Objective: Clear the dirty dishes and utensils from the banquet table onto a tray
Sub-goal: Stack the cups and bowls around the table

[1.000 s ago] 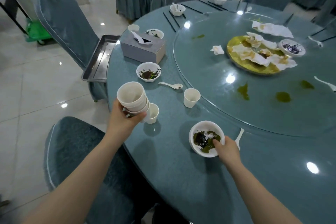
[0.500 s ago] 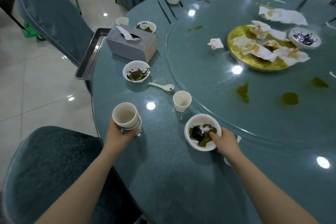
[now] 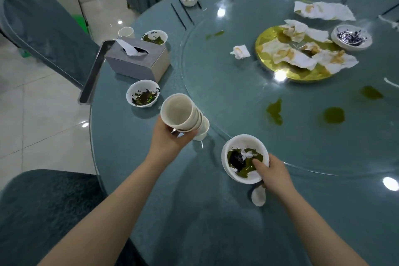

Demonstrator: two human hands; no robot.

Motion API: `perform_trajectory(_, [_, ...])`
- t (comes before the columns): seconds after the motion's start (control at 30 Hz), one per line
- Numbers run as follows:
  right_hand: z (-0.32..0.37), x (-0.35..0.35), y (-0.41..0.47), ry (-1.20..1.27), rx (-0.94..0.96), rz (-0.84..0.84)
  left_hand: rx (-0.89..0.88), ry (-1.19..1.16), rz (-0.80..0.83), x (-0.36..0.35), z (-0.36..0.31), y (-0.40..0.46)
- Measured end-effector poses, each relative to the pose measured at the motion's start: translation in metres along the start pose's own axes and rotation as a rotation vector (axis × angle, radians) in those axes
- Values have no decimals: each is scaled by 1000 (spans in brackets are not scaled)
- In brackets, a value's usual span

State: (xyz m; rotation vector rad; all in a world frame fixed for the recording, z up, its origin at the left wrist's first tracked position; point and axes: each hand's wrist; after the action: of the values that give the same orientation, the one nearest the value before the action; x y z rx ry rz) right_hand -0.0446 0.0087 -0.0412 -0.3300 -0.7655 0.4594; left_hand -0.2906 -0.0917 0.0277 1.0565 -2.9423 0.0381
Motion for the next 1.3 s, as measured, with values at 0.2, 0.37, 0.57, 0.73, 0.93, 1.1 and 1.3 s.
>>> perform_trajectory(0.2, [-7, 12, 4, 17, -6, 13, 25, 69, 15, -26, 21, 11])
perform_trajectory(0.37, [-13, 15, 8, 39, -25, 25, 52, 101, 2, -34, 29, 18])
perform_trajectory(0.57, [-3, 11, 2, 39, -16, 13, 92, 80, 38, -21, 27, 13])
perform_trajectory(0.73, [21, -8, -16, 71, 8, 6, 71, 76, -17, 31, 8, -12])
perform_trajectory(0.93, [71, -55, -60, 80, 101, 64, -19, 50, -90, 112, -35, -55])
perform_trajectory(1.1, [114, -104, -122, 138, 184, 84, -124, 11, -138, 201, -73, -114])
perform_trajectory(1.3, [168, -169, -214, 244, 271, 135, -196, -37, -213, 319, -103, -191])
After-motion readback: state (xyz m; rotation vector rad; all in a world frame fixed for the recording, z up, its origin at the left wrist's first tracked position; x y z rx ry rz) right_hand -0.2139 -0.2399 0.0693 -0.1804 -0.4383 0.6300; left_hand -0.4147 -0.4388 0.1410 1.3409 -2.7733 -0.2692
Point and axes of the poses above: each hand's wrist, its own y-axis towards the middle knuckle, its own x-axis out of the back of the hand, z = x × y, and after that the axes turned 11 degrees about -y, right-handed
